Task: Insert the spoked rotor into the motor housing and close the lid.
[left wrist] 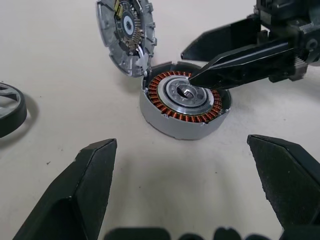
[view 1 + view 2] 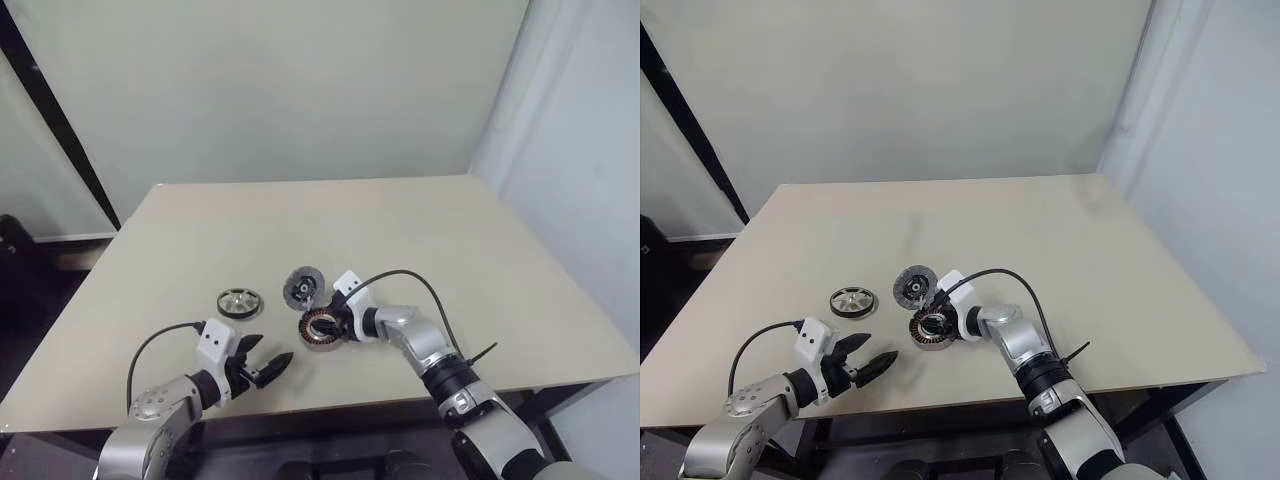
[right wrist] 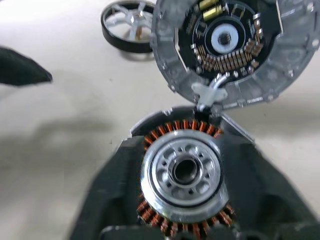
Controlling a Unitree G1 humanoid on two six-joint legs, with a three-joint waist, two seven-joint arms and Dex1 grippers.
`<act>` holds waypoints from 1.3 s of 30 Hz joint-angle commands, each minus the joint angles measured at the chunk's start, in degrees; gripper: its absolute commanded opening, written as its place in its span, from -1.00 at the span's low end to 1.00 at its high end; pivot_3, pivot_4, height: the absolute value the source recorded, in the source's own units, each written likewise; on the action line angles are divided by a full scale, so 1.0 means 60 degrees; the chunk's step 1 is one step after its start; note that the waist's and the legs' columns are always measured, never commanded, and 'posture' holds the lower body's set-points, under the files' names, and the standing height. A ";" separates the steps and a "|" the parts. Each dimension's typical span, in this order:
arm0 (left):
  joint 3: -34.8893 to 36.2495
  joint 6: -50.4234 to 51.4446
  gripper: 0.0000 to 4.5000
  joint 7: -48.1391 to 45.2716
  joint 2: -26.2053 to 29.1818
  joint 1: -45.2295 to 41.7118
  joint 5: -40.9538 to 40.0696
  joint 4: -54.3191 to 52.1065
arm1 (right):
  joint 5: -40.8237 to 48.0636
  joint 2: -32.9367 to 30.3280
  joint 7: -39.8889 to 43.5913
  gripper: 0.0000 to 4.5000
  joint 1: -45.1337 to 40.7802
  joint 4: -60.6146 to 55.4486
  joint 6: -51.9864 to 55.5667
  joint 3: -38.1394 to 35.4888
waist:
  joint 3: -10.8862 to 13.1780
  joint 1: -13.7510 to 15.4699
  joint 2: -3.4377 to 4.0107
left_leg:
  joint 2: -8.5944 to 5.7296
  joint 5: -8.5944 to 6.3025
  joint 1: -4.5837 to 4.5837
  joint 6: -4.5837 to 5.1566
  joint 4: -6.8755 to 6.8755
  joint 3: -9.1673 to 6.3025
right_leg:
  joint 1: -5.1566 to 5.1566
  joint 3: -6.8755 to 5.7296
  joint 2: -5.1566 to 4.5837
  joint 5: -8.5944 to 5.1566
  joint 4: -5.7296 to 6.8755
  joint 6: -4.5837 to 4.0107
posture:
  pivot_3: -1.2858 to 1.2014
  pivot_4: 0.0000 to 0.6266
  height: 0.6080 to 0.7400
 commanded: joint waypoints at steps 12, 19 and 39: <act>0.0100 -0.0075 1.00 0.0032 -0.0001 -0.0165 -0.0133 -0.0281 | -0.0539 -0.0081 -0.0168 -0.99 -0.0114 -0.0089 -0.0580 0.0424 | 0.0000 0.0001 0.0000 | 0.0000 0.0000 0.0000 0.0000 -0.0001 -0.0002 | -0.0001 -0.0001 0.0000 0.0000 0.0001 0.0000 | 0.03 -1.00 1.00; 0.0083 -0.0062 1.00 0.0035 -0.0002 -0.0196 -0.0128 -0.0275 | -0.0798 -0.0012 -0.0298 -0.99 -0.0176 0.0234 -0.0855 0.0519 | 0.0000 0.0001 0.0000 | 0.0001 0.0000 0.0001 0.0000 -0.0002 -0.0003 | -0.0001 -0.0002 0.0000 0.0000 0.0002 0.0000 | 0.03 -1.00 1.00; 0.0129 -0.0057 1.00 0.0076 -0.0018 0.0006 -0.0177 -0.0397 | -0.1129 0.0400 -0.0372 -0.99 -0.0369 0.0581 -0.1277 0.0773 | 0.0001 0.0002 0.0001 | 0.0001 0.0000 0.0001 0.0000 -0.0002 -0.0004 | -0.0001 -0.0002 0.0000 0.0000 0.0003 0.0000 | 0.03 -1.00 1.00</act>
